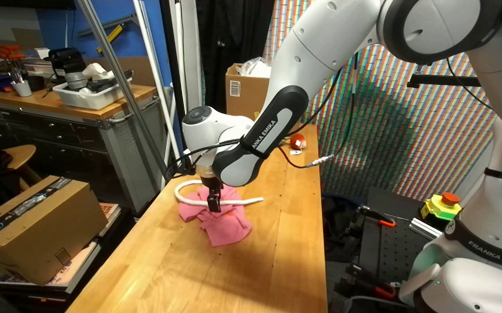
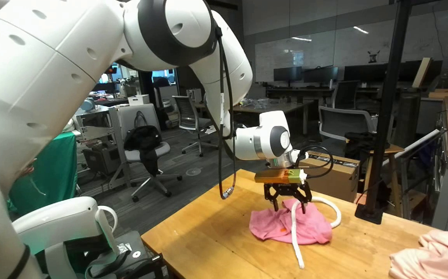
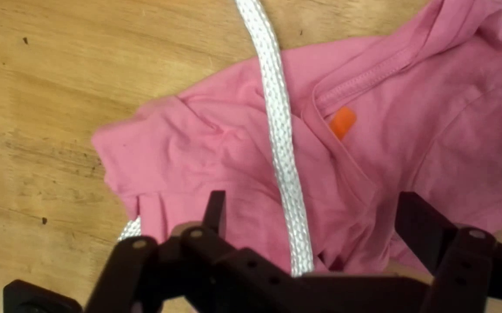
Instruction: Move all the objects in the middle of the table to the right
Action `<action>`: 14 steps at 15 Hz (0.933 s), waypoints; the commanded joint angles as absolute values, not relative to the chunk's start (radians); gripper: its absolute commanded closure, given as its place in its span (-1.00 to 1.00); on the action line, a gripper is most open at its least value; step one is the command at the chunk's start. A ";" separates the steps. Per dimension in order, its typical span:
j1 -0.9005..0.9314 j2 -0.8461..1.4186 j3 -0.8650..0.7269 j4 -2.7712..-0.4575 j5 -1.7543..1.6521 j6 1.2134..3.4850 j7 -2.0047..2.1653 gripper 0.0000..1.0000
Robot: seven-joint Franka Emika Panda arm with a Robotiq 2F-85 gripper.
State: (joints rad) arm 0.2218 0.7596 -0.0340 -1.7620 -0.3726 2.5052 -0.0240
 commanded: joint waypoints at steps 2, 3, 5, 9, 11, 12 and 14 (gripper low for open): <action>0.257 0.769 -0.049 -1.735 -0.390 2.519 0.022 -1.00; 0.258 0.771 -0.049 -1.730 -0.389 2.518 0.020 -1.00; 0.251 0.778 -0.045 -1.715 -0.384 2.518 0.009 -1.00; 0.237 0.789 -0.034 -1.692 -0.369 2.516 -0.003 -1.00; 0.235 0.795 -0.029 -1.685 -0.364 2.518 -0.005 -1.00; 0.235 0.800 -0.028 -1.682 -0.362 2.519 -0.004 -1.00; 0.235 0.808 -0.024 -1.676 -0.358 2.517 -0.006 -1.00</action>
